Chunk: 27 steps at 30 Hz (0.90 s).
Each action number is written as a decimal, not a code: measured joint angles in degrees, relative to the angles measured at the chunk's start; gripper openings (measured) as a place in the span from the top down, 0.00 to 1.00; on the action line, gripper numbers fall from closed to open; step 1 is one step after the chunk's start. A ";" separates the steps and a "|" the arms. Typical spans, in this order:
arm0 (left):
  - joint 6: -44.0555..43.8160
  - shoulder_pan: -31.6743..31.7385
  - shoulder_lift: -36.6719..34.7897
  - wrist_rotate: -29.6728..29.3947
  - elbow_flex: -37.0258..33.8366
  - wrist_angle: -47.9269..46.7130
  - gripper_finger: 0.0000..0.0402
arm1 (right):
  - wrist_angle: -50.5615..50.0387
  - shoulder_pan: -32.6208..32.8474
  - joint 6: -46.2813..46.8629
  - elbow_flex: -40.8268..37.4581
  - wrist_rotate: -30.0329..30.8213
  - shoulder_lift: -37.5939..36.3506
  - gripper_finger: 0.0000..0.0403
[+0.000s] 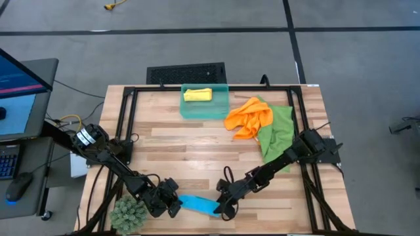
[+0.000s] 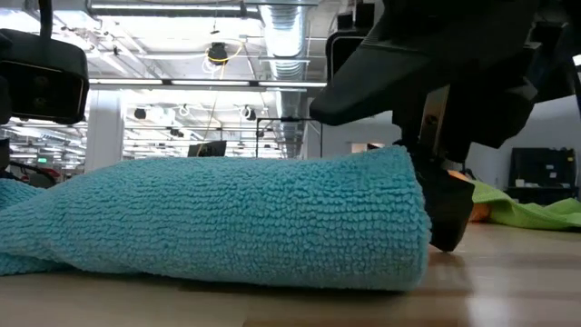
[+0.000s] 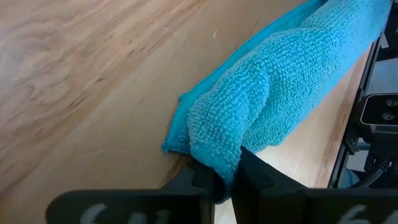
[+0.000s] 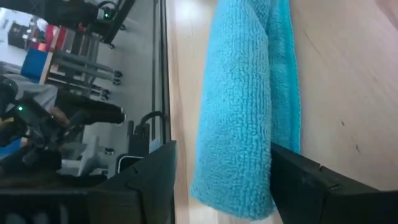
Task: Roll microfiber towels into tight, uniform cylinder then place into a basket
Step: Put the rolled blue microfiber towel into the green bin
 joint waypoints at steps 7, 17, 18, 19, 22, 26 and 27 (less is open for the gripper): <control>0.00 0.01 0.00 0.44 0.02 0.05 0.96 | -3.72 0.15 -0.13 0.62 -0.37 0.10 0.37; -2.75 -0.28 0.13 -3.72 -0.03 1.23 0.97 | -7.66 0.11 -2.88 0.55 -2.14 0.03 0.37; -3.00 -0.27 0.13 -4.15 -0.04 1.60 0.97 | -7.68 0.08 -2.98 0.53 -2.89 0.03 0.37; -3.15 -0.23 0.13 -4.26 -0.05 1.87 0.98 | -7.72 0.07 -2.96 0.53 -3.49 0.03 0.37; -3.93 -0.09 0.13 -4.69 -0.07 1.95 0.98 | -7.78 0.02 -2.98 0.51 -4.54 0.01 0.37; -4.46 -0.09 0.13 -5.09 -0.07 2.02 0.97 | -7.79 0.02 -3.47 0.44 -4.60 0.01 0.37; -4.46 -0.09 0.13 -5.11 -0.07 2.06 0.97 | -7.90 0.04 -4.23 0.42 -4.71 0.01 0.37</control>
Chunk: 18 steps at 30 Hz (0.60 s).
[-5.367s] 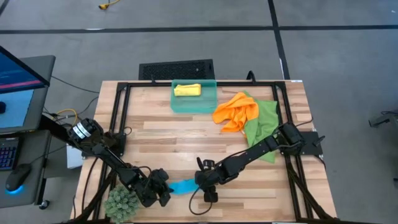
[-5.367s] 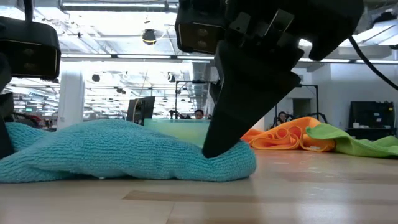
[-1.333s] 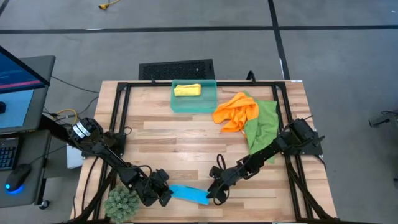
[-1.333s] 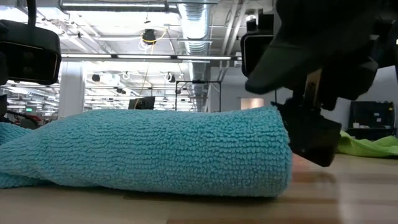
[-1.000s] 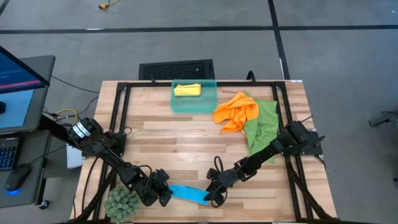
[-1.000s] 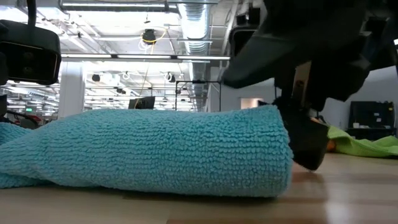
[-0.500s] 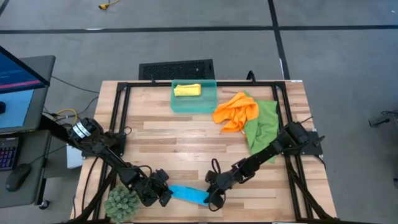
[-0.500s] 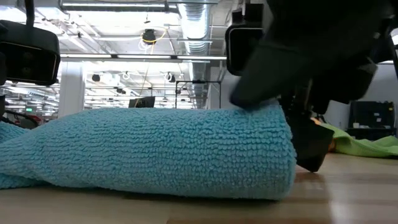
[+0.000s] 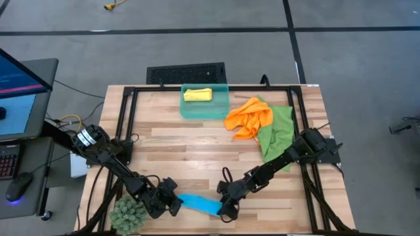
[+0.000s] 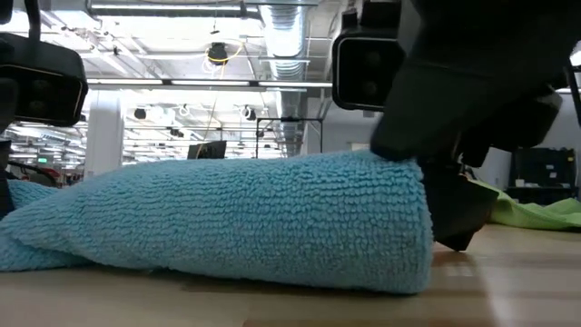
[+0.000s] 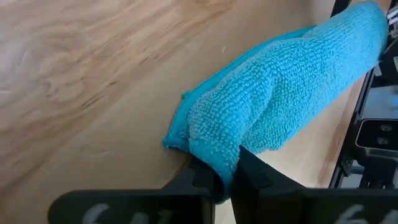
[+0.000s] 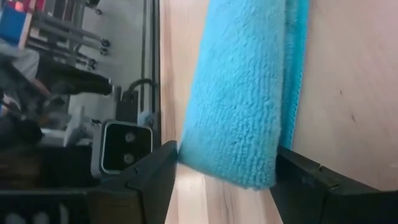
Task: Roll microfiber towels into tight, uniform cylinder then place into a basket
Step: Put the rolled blue microfiber towel into the green bin
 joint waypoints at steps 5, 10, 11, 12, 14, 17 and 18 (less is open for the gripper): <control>0.00 0.02 -0.04 0.52 0.00 0.12 0.97 | -2.15 -0.49 -4.09 -0.18 -0.66 -1.48 0.37; 0.00 0.04 -0.09 1.21 0.02 -0.22 0.97 | -9.70 -1.26 -8.73 -0.57 0.12 -5.70 0.37; -0.02 0.04 -0.11 1.33 0.04 -0.35 0.97 | -11.51 -1.39 -9.76 -0.57 0.76 -6.51 0.37; -0.02 0.04 -0.11 1.36 0.04 -0.39 0.97 | -14.06 -1.57 -11.01 -0.57 1.53 -7.39 0.37; 0.13 0.04 -0.11 1.38 0.04 -0.44 0.97 | -18.45 -1.66 -13.18 -0.61 2.92 -9.36 0.37; 0.39 0.04 -0.11 1.39 0.04 -0.42 0.97 | -23.59 -1.66 -15.78 -0.45 4.47 -10.85 0.37; 0.40 0.04 -0.11 1.38 0.04 -0.42 0.97 | -24.55 -1.51 -16.74 -0.50 4.76 -10.95 0.37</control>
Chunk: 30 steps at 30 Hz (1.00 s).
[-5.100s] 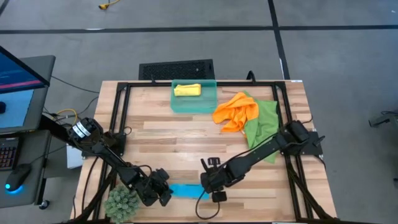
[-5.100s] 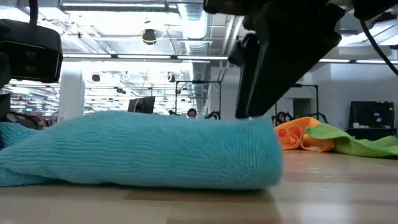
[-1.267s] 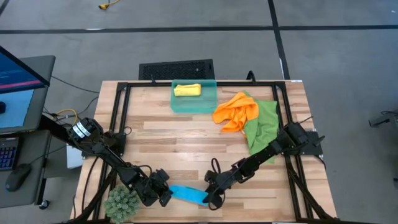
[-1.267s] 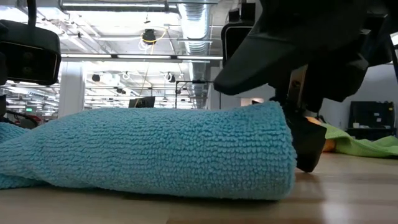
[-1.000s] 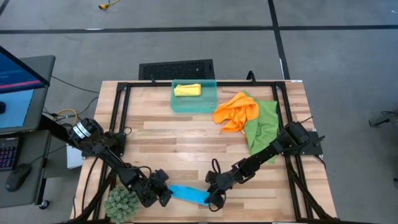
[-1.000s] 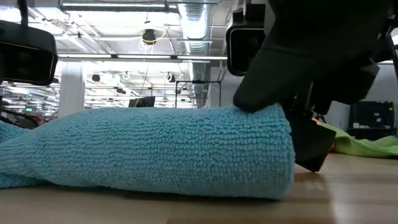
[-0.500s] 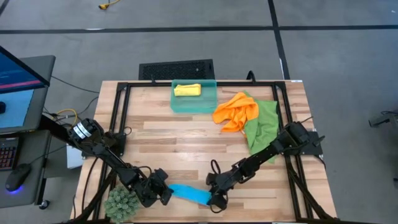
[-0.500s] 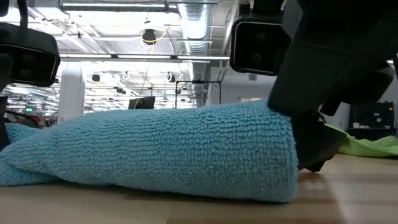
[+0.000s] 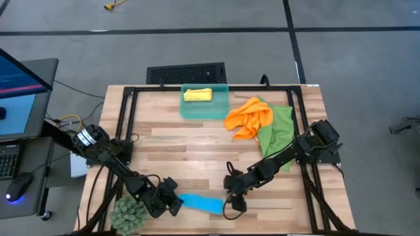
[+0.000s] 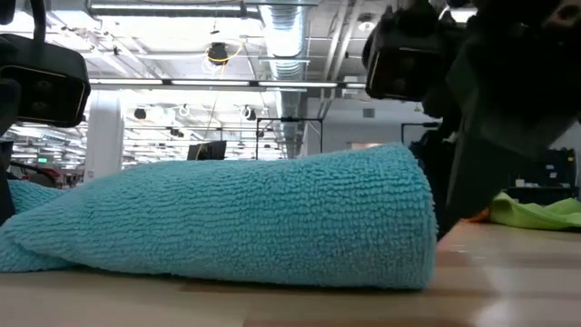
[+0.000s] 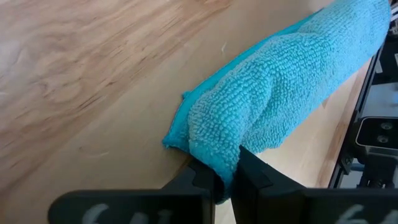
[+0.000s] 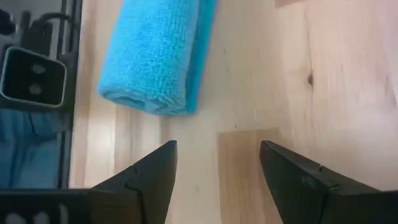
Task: Roll microfiber towels into tight, uniform cylinder then place into a basket
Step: Put the rolled blue microfiber towel into the green bin
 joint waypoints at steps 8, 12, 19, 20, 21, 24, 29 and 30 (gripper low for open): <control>-0.25 0.00 -0.02 0.04 0.00 -0.09 0.97 | 8.13 5.40 -12.34 0.12 1.18 -0.15 0.37; -0.84 0.00 -0.02 0.09 0.00 -0.13 0.97 | 8.48 9.69 -17.04 0.53 7.66 -0.88 0.37; -1.84 0.05 -0.04 0.13 0.01 -0.13 0.97 | 8.46 16.67 -33.61 3.23 24.87 -0.85 0.37; -1.96 0.07 -0.04 0.13 0.00 -0.13 0.97 | 8.53 17.30 -37.90 3.34 25.70 -0.85 0.37; -2.14 0.07 -0.04 0.13 0.00 -0.13 0.97 | 8.52 17.65 -41.45 3.33 25.76 -0.85 0.37; -2.56 0.07 -0.04 0.13 0.00 -0.13 0.97 | 10.25 17.53 -46.47 3.32 25.60 -0.81 0.37; -2.75 0.07 -0.04 0.13 0.00 -0.11 0.97 | 11.11 14.94 -47.22 3.32 23.62 -0.81 0.37; -2.78 0.07 -0.04 0.13 0.00 -0.11 0.97 | 11.29 14.49 -47.21 3.32 23.33 -0.81 0.37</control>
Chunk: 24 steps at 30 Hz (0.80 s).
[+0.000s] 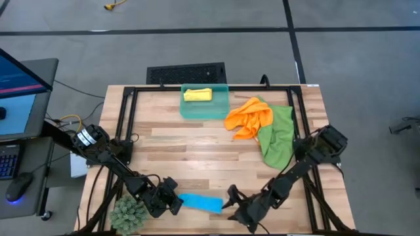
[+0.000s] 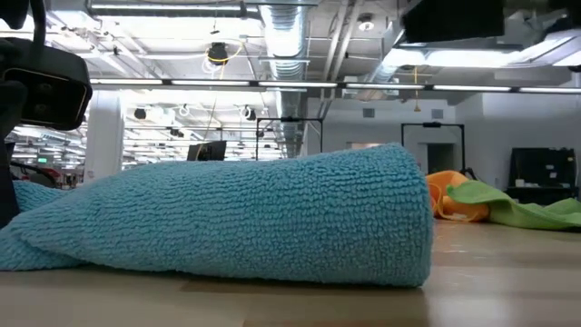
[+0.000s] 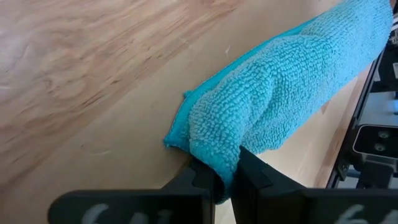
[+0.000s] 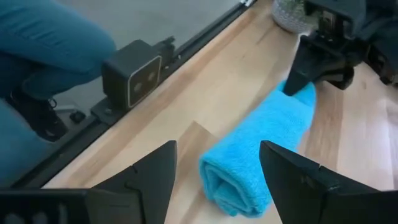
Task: Roll microfiber towels into tight, uniform cylinder then place into a basket
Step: Put the rolled blue microfiber towel into the green bin
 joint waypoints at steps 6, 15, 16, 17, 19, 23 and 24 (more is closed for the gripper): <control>0.01 0.00 0.00 0.02 0.02 0.03 0.97 | 0.92 -1.46 -0.07 0.00 -3.64 0.00 0.37; 0.06 0.00 0.00 0.07 0.02 0.02 0.97 | 4.72 -1.33 -0.58 1.52 -0.48 6.36 0.37; 0.07 0.00 0.00 0.07 0.02 0.02 0.97 | 4.80 -1.21 -0.57 2.21 0.59 6.69 0.37; 0.07 0.00 0.00 0.11 0.02 0.02 0.97 | 4.89 -1.17 -0.59 2.69 1.53 6.78 0.37; 0.09 0.03 0.00 0.28 0.02 0.04 0.97 | 4.45 -1.31 -0.55 3.03 2.23 6.71 0.37; 0.11 0.04 0.00 0.46 0.02 0.07 0.97 | 3.83 -1.84 0.49 3.00 2.10 6.76 0.37; 0.11 0.04 0.00 0.46 0.02 0.07 0.97 | 4.06 -1.90 0.83 3.04 2.14 7.14 0.37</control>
